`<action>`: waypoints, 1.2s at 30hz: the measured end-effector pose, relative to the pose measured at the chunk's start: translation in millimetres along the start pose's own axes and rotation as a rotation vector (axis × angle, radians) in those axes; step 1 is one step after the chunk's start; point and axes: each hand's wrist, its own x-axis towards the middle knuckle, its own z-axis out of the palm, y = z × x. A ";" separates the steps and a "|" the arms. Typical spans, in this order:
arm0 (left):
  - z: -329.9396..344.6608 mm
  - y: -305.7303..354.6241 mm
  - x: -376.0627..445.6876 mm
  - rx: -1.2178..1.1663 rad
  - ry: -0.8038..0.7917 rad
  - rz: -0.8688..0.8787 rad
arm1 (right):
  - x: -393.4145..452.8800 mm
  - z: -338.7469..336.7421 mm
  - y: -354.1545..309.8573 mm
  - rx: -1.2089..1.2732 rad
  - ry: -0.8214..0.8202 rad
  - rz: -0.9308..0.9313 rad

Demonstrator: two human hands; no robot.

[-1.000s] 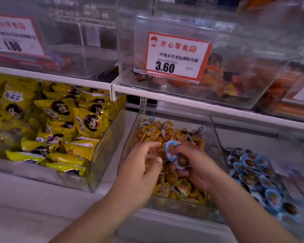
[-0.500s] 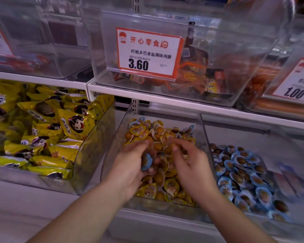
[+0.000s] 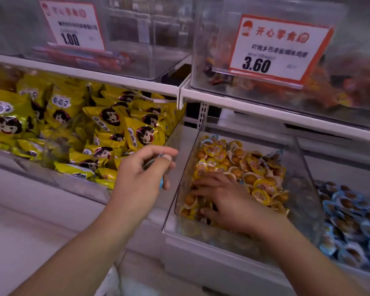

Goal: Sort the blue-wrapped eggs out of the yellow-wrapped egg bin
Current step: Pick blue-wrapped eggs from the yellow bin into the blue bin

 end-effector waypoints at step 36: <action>50.2 -6.6 -2.7 0.087 -0.335 0.066 | -38.5 -64.1 -3.0 1.172 0.491 0.008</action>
